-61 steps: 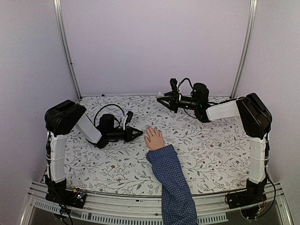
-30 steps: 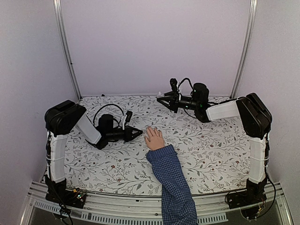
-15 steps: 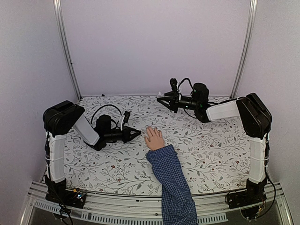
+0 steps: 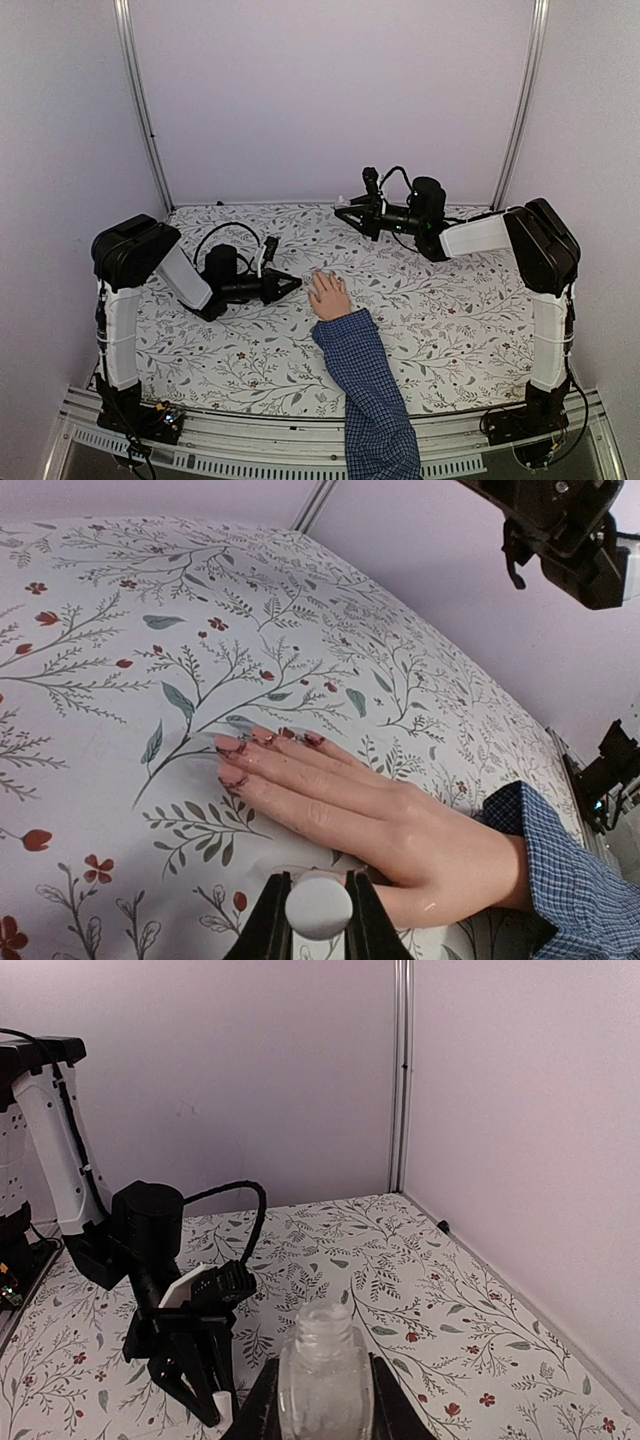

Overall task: Paint the nails
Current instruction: Paint the nail polish on the nail.

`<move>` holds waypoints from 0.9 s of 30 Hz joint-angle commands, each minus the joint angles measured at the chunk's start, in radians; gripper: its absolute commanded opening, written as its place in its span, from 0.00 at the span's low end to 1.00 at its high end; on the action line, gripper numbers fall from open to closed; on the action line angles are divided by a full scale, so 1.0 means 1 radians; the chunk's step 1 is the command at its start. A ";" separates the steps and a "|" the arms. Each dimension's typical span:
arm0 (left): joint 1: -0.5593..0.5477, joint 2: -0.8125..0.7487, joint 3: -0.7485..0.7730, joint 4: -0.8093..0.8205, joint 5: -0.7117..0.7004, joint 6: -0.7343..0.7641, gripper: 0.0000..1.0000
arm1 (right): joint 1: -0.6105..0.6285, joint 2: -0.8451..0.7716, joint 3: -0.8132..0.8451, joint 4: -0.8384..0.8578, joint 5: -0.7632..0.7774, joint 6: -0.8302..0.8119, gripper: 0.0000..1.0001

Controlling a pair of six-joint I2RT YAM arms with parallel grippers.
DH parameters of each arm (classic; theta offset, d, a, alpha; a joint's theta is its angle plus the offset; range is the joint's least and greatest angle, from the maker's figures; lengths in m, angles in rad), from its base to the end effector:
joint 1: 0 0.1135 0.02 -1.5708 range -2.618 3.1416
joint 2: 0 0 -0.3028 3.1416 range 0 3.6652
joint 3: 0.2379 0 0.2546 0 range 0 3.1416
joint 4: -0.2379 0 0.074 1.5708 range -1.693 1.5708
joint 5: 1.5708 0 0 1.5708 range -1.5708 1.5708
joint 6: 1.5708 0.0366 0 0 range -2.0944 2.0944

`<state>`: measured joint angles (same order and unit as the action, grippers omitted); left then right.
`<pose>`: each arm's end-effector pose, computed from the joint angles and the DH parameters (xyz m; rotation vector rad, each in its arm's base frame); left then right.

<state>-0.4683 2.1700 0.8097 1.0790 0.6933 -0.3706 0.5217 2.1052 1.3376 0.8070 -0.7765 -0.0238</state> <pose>0.3457 -0.2011 0.1058 0.6072 1.8692 -1.2066 0.4155 0.2684 0.2494 -1.0174 1.2710 0.9778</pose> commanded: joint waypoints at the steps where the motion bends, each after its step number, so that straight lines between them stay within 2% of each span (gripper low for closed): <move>1: -0.001 0.017 0.020 0.015 0.015 -0.003 0.00 | 0.000 0.010 -0.003 -0.003 0.002 -0.005 0.00; 27: -0.011 0.039 0.041 -0.033 0.002 0.012 0.00 | 0.000 0.011 -0.005 -0.002 0.004 -0.011 0.00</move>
<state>-0.4736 2.1834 0.8322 1.0634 0.6956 -0.3706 0.5217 2.1052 1.3376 0.8070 -0.7765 -0.0242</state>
